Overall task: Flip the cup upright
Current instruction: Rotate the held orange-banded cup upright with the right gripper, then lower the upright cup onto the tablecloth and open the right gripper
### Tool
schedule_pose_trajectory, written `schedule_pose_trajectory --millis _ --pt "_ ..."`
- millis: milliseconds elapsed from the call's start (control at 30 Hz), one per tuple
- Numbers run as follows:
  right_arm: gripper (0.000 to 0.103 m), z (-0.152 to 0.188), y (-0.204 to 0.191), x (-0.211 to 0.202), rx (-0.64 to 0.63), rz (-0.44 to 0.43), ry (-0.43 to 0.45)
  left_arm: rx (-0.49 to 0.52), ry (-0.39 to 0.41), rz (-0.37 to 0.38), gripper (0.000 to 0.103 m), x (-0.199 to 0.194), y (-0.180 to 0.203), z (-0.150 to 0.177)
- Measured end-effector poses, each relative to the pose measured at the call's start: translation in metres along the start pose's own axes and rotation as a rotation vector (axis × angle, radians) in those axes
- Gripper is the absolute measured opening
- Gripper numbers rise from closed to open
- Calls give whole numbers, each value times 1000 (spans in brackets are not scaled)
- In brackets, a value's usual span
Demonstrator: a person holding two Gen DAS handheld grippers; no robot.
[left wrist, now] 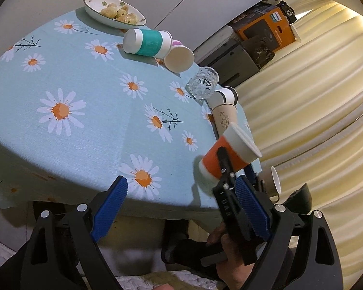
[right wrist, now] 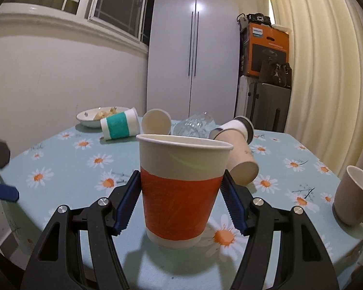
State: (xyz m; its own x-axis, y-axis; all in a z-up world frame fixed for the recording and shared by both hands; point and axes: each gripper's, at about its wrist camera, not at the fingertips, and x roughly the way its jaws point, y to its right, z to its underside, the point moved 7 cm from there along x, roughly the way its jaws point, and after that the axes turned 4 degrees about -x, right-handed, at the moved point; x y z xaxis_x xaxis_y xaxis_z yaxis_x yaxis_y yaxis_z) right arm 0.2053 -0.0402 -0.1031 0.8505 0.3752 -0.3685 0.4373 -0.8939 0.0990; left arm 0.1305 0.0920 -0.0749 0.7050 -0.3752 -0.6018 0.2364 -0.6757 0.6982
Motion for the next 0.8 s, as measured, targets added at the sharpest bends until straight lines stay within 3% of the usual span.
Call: schedule_pose_trajectory --millis 333,433,800 --pt "66 9 -4 -2 9 -11 -41 -2 7 0 88 -1 -1 -1" --pt "74 7 -3 -5 29 -19 -41 5 10 -10 88 -1 -2 -2" --pt "80 -6 3 -32 30 -20 -22 34 30 -44 88 -3 -2 -2"
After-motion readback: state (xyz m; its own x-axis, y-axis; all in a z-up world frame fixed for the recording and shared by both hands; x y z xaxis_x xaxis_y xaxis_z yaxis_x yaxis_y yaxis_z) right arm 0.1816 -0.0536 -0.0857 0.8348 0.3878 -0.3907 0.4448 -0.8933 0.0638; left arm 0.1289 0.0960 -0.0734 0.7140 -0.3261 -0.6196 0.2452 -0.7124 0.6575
